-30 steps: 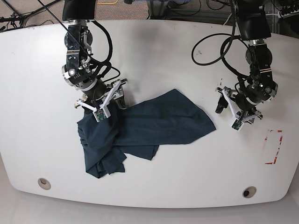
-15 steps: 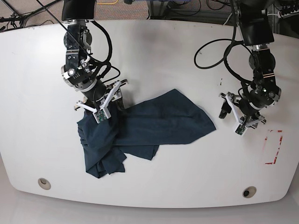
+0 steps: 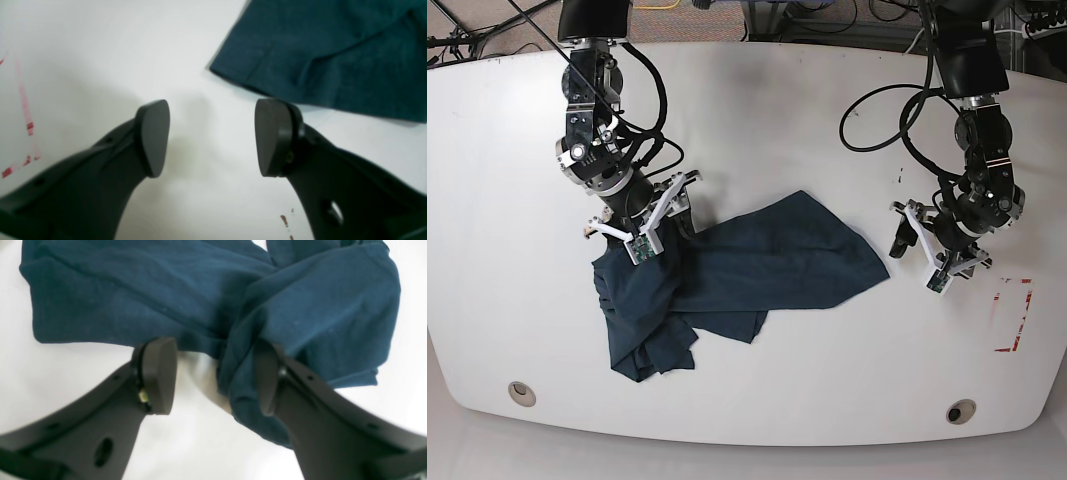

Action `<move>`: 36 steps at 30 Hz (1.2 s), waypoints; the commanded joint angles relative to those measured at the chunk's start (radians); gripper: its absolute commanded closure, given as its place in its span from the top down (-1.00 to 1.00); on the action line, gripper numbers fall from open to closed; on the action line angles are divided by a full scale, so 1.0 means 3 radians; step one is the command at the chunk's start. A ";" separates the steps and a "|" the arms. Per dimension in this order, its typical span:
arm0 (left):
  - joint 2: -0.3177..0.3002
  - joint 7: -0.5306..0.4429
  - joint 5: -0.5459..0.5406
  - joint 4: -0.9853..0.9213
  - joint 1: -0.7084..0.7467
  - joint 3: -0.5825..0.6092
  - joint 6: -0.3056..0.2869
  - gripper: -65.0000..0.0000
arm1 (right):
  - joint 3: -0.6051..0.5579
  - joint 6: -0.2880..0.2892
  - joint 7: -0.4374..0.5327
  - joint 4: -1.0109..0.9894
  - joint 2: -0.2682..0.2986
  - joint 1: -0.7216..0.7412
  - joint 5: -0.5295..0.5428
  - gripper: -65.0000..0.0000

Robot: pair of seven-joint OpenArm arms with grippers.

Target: Fold the T-shirt properly

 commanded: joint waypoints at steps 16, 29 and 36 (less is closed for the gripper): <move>-0.0017 -0.0069 -0.0020 0.0039 -0.0066 0.0008 -0.0003 0.14 | 0.0035 -0.0009 0.0129 0.0029 0.0014 0.0038 0.0035 -0.03; 0.0009 -0.0076 -0.0027 0.0041 -0.0042 -0.0014 -0.0003 0.14 | 0.0078 -0.0001 0.0120 0.0085 0.0018 0.0019 0.0041 0.32; -0.0014 -0.0086 -0.0020 0.0033 -0.0046 -0.0019 -0.0003 0.14 | 0.0059 0.0000 0.0132 0.0065 0.0045 0.0036 0.0059 0.55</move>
